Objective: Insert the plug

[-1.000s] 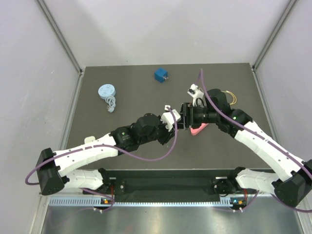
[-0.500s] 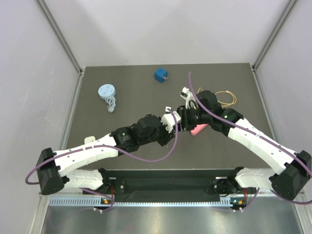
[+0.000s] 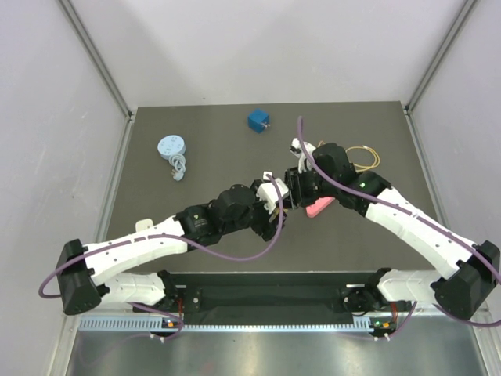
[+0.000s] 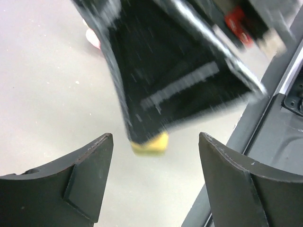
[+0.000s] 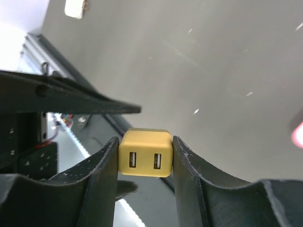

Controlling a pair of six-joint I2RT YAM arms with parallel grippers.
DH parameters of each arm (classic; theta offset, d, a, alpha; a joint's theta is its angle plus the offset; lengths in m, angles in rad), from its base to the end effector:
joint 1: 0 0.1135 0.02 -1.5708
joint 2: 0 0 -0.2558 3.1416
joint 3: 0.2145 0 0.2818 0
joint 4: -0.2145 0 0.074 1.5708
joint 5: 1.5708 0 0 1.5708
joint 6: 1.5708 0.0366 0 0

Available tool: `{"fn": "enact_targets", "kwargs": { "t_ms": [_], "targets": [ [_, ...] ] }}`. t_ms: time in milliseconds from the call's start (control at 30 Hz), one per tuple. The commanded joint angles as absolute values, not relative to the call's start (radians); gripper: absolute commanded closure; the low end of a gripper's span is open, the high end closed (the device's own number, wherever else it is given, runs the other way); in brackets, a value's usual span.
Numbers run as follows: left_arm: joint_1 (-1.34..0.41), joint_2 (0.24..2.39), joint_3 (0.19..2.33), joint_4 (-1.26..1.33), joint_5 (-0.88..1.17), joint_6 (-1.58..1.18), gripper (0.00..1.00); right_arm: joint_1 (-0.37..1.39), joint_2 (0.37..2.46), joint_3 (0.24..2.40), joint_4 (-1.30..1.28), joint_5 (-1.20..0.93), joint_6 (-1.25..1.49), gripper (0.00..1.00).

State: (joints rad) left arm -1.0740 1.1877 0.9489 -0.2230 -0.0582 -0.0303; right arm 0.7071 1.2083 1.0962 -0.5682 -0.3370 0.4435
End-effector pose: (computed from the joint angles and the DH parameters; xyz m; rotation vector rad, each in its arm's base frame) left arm 0.1473 -0.2672 0.2947 1.0096 1.8313 -0.6274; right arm 0.2156 0.2002 0.3132 -0.5070 2.3467 0.9629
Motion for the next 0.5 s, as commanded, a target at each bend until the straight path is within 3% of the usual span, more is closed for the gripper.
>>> {"fn": "enact_targets", "kwargs": {
  "t_ms": [0,167,300,467],
  "targets": [
    [-1.074,1.126,0.931,-0.189,-0.016,-0.038,0.22,0.683,1.232,1.189,-0.566,-0.278,0.312,1.00],
    [-1.074,1.078,0.884,-0.181,-0.018,-0.077,0.22,0.658,1.279,1.235,-0.558,-0.212,0.086,1.00],
    [-1.071,1.022,0.859,-0.169,-0.155,-0.181,0.21,0.640,1.324,1.250,-0.551,-0.147,-0.186,1.00],
    [-1.036,0.912,0.847,-0.182,-0.215,-0.310,0.17,0.598,1.371,1.247,-0.548,-0.221,-0.460,1.00]
  ]
}}
